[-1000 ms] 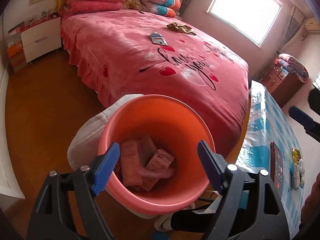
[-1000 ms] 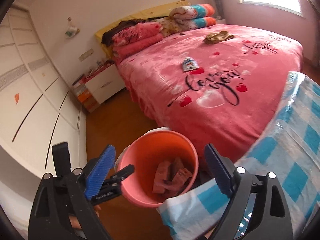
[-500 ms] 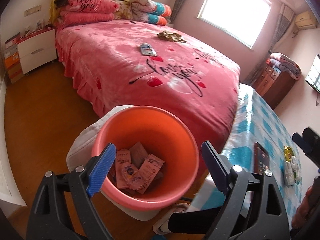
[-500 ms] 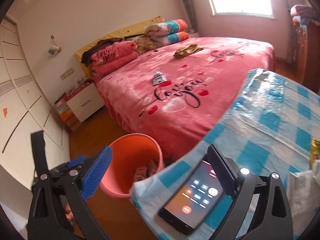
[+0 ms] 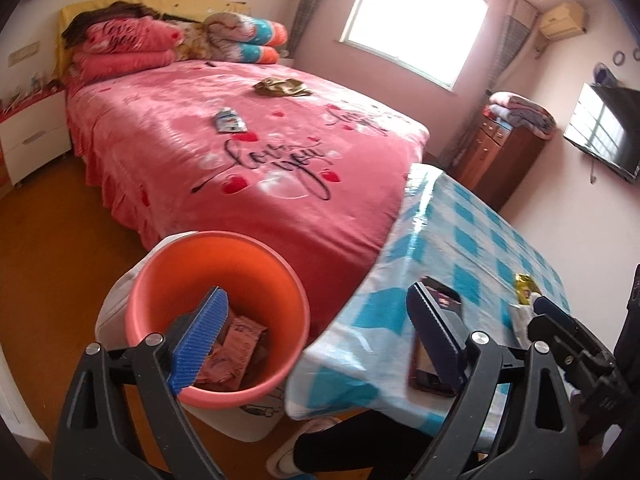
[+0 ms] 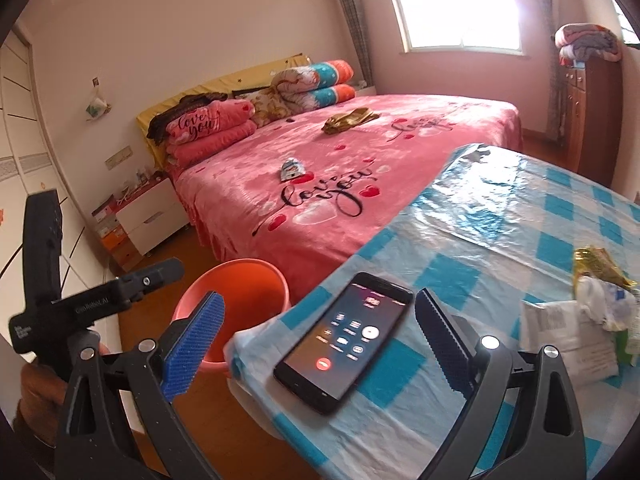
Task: Collect trash
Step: 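Withdraw both open tools from the bucket back over the table, then close the left tool on the white wipes packet and yogurt bottle, then lift the wipes packet with the left tool while the right tool grasps the other wipes packet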
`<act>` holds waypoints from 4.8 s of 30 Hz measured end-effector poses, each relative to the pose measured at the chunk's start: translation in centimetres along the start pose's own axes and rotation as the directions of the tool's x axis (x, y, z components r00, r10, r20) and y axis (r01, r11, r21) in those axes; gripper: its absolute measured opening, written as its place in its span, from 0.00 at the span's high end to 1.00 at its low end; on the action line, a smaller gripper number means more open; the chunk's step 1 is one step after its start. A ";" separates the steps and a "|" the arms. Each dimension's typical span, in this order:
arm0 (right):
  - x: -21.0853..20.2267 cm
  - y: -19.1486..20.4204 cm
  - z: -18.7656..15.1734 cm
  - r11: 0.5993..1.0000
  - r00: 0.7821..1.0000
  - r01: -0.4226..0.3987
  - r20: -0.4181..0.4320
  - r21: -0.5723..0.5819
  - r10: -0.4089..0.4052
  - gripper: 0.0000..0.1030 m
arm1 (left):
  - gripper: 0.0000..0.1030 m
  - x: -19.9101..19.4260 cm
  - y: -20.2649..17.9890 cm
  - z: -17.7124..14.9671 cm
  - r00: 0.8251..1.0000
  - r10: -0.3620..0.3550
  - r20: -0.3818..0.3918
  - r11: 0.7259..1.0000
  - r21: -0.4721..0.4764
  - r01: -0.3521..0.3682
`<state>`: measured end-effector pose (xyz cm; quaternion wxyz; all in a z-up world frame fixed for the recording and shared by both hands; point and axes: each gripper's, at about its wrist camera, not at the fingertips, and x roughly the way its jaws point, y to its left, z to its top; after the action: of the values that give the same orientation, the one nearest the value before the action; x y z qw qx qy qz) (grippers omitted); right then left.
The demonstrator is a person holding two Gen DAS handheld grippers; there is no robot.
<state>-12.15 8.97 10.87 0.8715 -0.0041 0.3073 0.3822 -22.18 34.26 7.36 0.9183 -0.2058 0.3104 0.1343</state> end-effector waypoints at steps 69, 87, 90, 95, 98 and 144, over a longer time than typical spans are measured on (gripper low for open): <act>-12.9 -29.6 -7.5 0.779 0.923 0.301 0.038 0.550 -0.383 0.07 | 0.11 8.2 -32.8 -6.7 0.943 -0.187 -0.277 0.706 0.629 0.325; -13.1 -32.2 -8.4 0.744 0.922 0.311 0.003 0.592 -0.387 0.07 | 0.11 16.5 -39.1 -6.6 0.886 -0.140 -0.443 0.602 0.672 0.431; -12.9 -32.4 -8.4 0.743 0.925 0.305 0.001 0.595 -0.381 0.07 | 0.11 17.1 -39.3 -6.3 0.876 -0.143 -0.460 0.592 0.669 0.449; -12.5 -32.4 -8.3 0.750 0.929 0.301 -0.002 0.589 -0.371 0.07 | 0.11 17.5 -39.6 -6.5 0.859 -0.151 -0.489 0.565 0.671 0.481; -12.3 -32.4 -8.3 0.752 0.929 0.301 -0.003 0.586 -0.369 0.07 | 0.12 17.9 -39.7 -6.9 0.846 -0.150 -0.512 0.561 0.660 0.500; -8.2 -31.6 -7.0 0.817 0.941 0.333 -0.106 0.470 -0.323 0.07 | 0.43 16.4 -37.2 -7.3 0.883 -0.150 -0.446 0.566 0.693 0.446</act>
<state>0.98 -20.50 2.36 0.8942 0.1555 0.3965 0.1380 0.62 0.18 2.80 0.8564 0.1425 0.4494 -0.2106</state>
